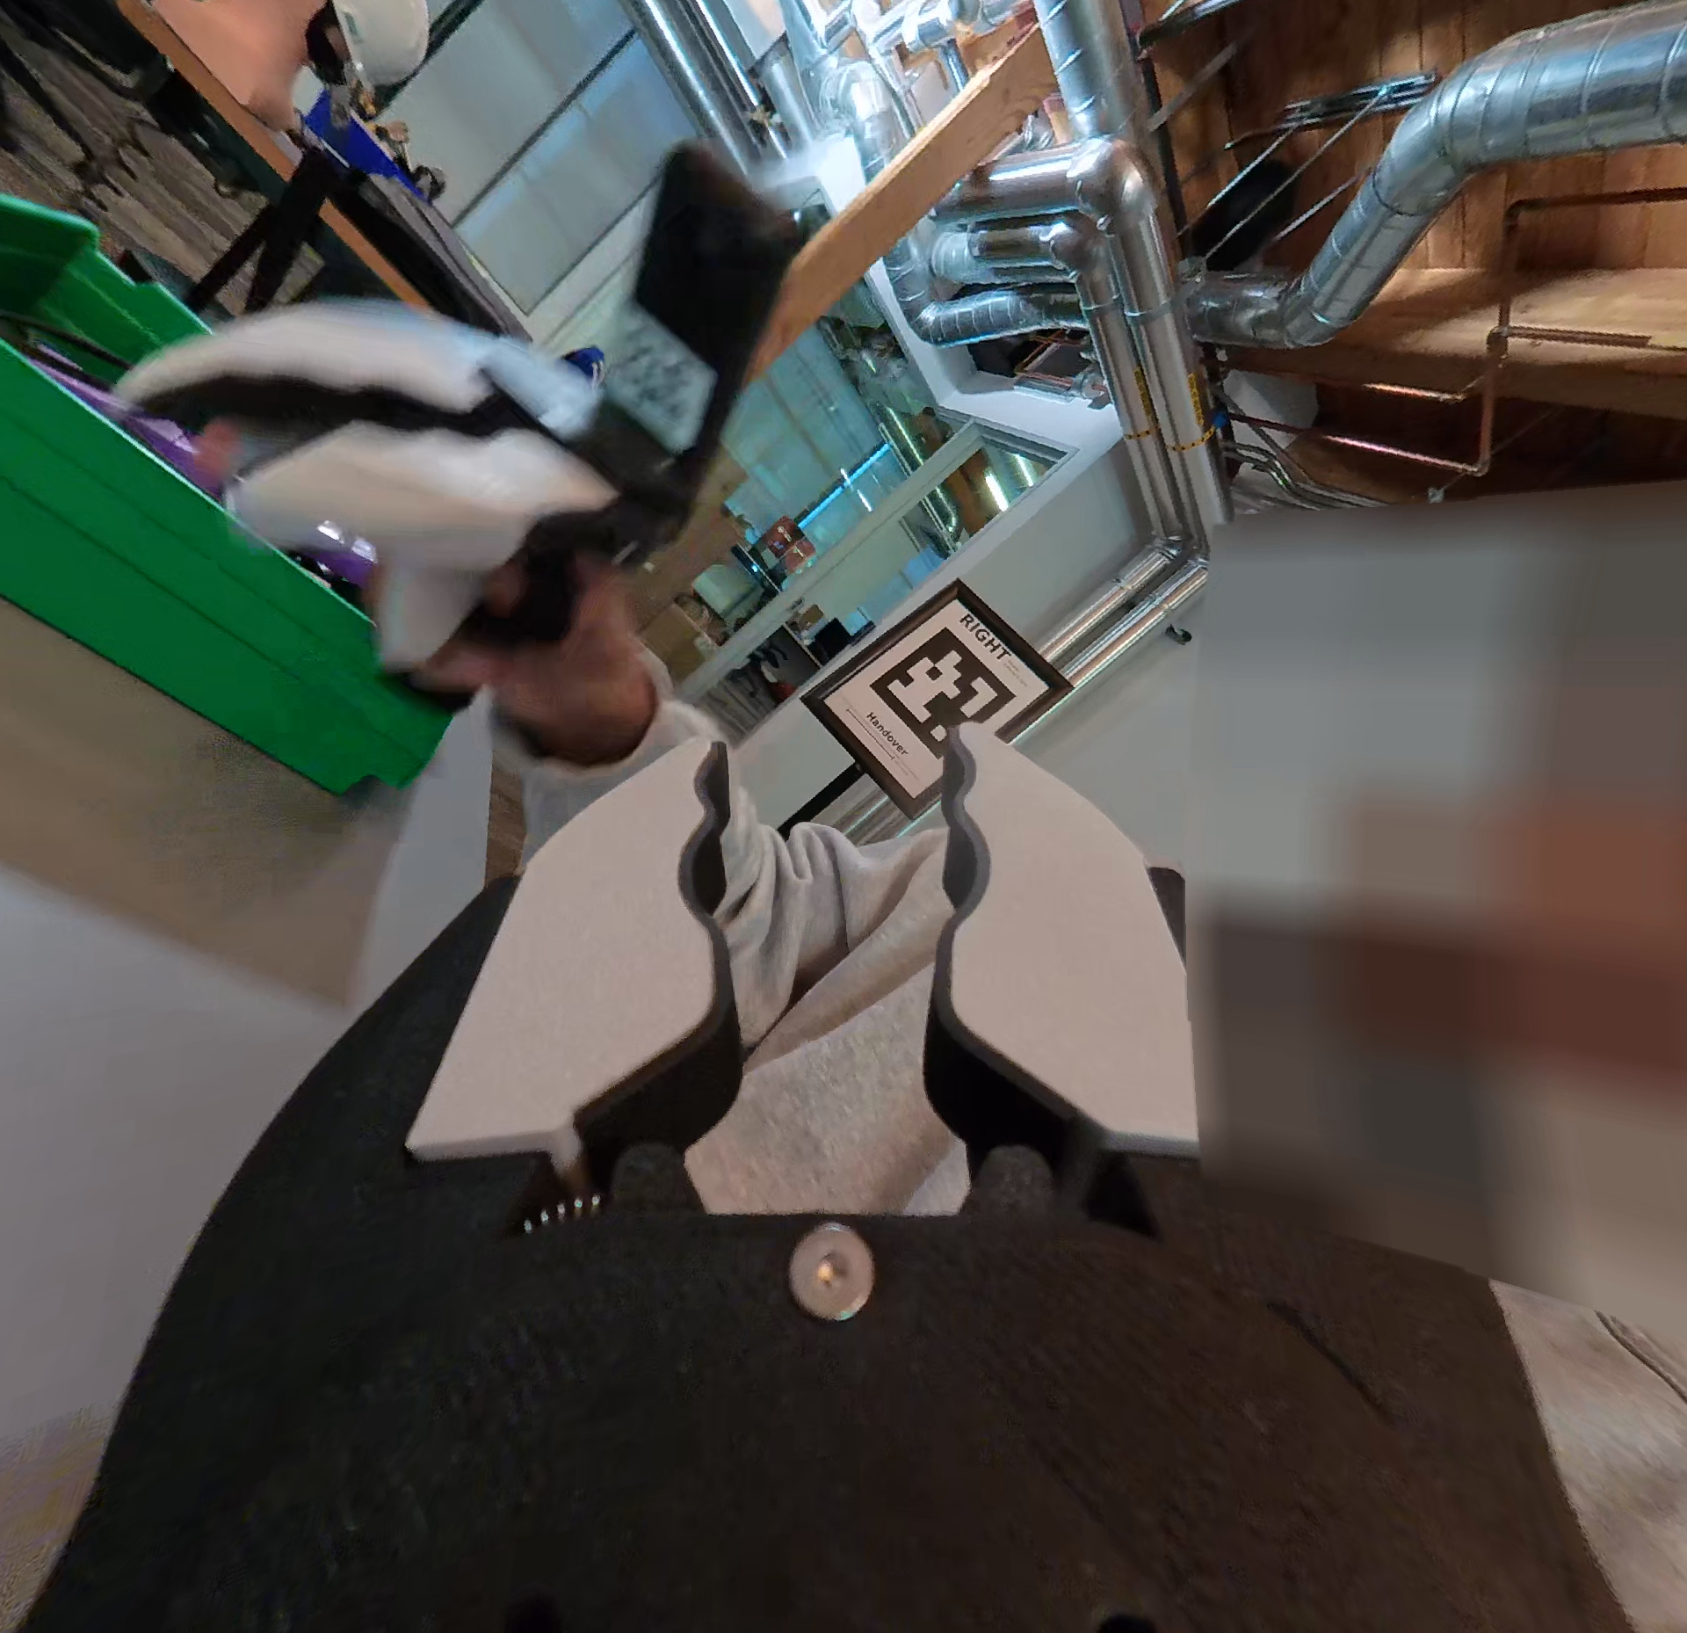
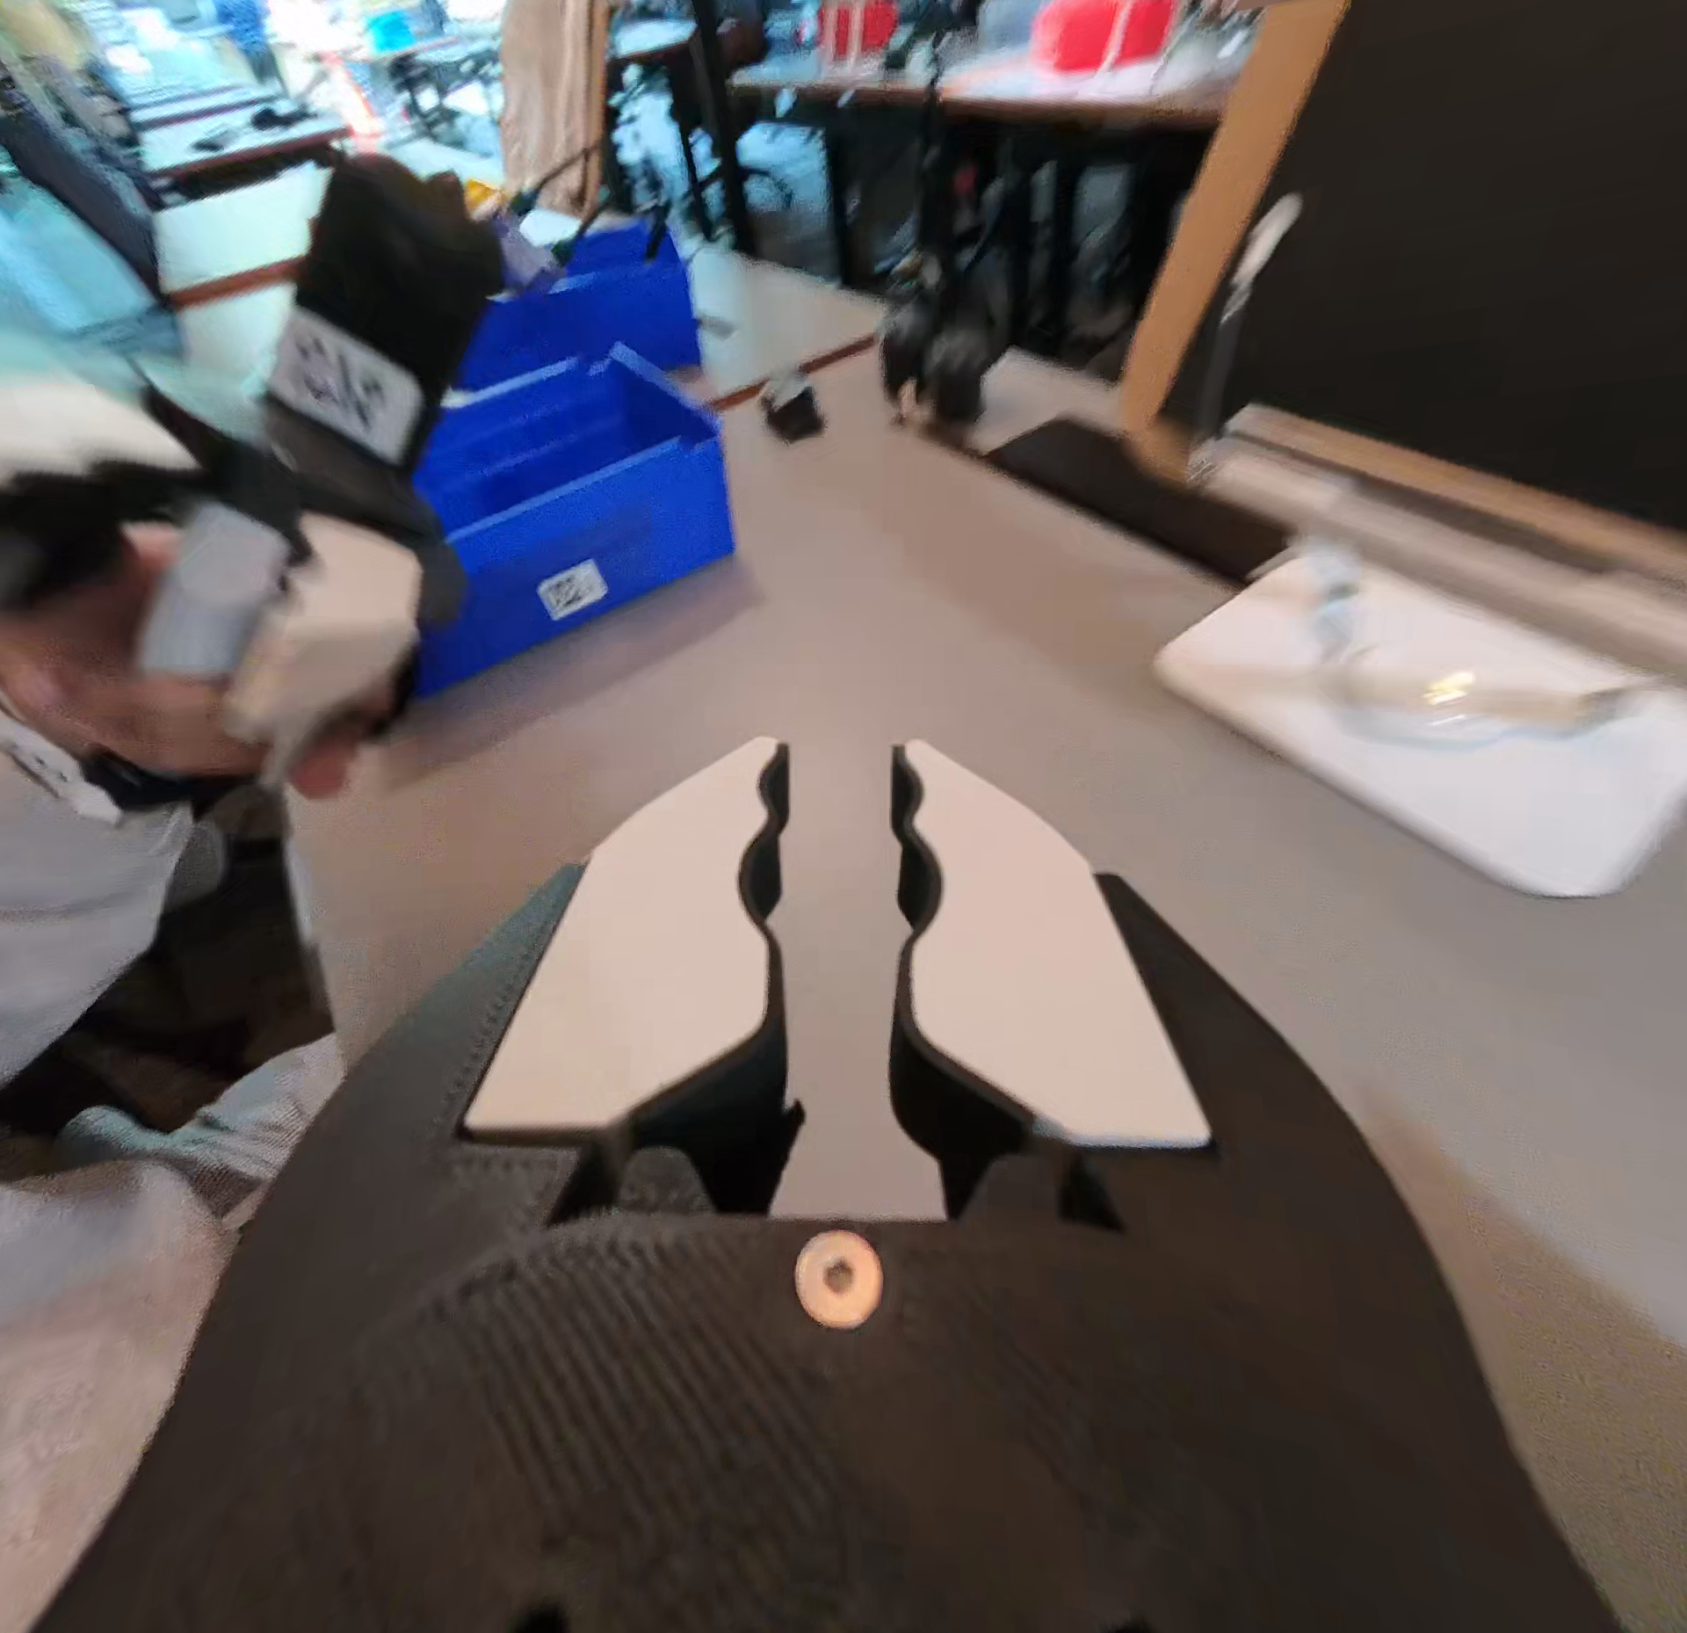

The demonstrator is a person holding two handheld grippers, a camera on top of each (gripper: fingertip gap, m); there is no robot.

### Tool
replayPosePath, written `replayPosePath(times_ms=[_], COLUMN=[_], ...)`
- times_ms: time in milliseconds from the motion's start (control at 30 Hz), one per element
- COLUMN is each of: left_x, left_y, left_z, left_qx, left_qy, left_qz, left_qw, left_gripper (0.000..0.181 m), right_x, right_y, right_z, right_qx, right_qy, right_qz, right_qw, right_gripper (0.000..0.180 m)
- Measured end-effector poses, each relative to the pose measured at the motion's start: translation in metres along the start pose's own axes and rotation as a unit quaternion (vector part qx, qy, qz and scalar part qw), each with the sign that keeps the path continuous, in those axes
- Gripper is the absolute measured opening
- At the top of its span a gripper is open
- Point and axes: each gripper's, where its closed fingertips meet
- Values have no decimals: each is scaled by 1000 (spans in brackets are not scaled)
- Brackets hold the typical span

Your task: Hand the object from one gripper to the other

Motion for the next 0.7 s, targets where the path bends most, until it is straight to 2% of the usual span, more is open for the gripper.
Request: replayPosePath(times_ms=[100, 200, 333, 400, 467, 533, 567, 600, 667, 700], left_x=[-6, -14, -43, -57, -66, -66, -64, -62, -61, -57], left_y=[16, 42, 106, 146, 190, 239, 266, 294, 359, 390], left_z=[-6, 12, 50, 54, 58, 76, 85, 96, 122, 135], left_qx=[-24, -118, -276, -324, -387, -494, -550, -605, -698, -721], left_qy=[-28, -76, -114, -130, -164, -184, -199, -223, -281, -303], left_qz=[-13, -34, -106, -144, -154, -98, -48, 9, 147, 225], left_qw=[999, 990, 949, 926, 894, 844, 810, 764, 642, 581], left_gripper=[46, 45, 39, 18, 15, 19, 20, 19, 18, 18], right_x=[46, 83, 113, 112, 109, 109, 110, 112, 116, 117], right_y=[-55, -87, -99, -99, -96, -97, -98, -99, -103, -104], right_z=[10, 26, 40, 45, 46, 50, 51, 52, 52, 53], right_qx=[-53, -71, -64, -68, -67, -77, -83, -89, -98, -102], right_qy=[-43, -57, -29, -17, -10, -5, -5, -8, -17, -20], right_qz=[-13, -25, -18, -20, -31, -30, -25, -18, -3, 3], right_qw=[998, 996, 997, 997, 997, 997, 996, 996, 995, 995], right_gripper=[17, 17, 19, 17, 14, 12, 13, 13, 14, 13])
Point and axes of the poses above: each gripper's, where its closed fingertips meet, y back along the fingers, x out of its underside, z = x × y across the jaws, and after that the axes turned 14 degrees about -x, right-handed
